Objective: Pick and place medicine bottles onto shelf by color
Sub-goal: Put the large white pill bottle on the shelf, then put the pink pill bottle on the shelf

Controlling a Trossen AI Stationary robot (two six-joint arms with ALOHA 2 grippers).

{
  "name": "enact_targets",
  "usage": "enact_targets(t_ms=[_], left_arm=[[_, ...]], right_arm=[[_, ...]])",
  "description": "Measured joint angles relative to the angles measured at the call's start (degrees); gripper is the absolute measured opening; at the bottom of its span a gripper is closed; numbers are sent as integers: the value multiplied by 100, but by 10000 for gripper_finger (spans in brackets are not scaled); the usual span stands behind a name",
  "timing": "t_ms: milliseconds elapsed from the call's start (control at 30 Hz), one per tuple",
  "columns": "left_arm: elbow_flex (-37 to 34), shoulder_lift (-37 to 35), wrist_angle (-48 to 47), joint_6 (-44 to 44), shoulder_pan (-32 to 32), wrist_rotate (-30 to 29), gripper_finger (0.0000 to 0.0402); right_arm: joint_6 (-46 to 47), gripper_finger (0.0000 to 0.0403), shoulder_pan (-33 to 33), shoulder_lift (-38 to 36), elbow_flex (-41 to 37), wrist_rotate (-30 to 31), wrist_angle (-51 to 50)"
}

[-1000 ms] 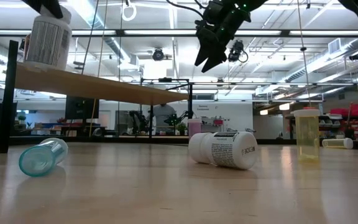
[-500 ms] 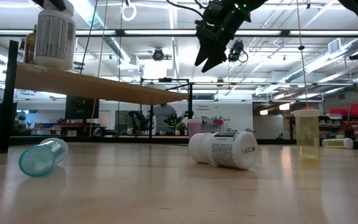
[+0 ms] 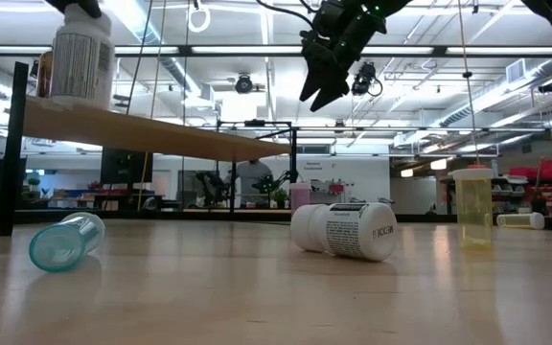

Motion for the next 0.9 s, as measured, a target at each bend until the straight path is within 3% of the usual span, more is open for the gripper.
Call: enact_targets(t_ms=[567, 900], left_arm=[[320, -9, -4, 652, 195, 282, 318], [1001, -10, 427, 1091, 195, -516, 318]], right_arm=[[-22, 356, -2, 0, 0, 2, 0], [-22, 356, -2, 0, 2, 2, 2]])
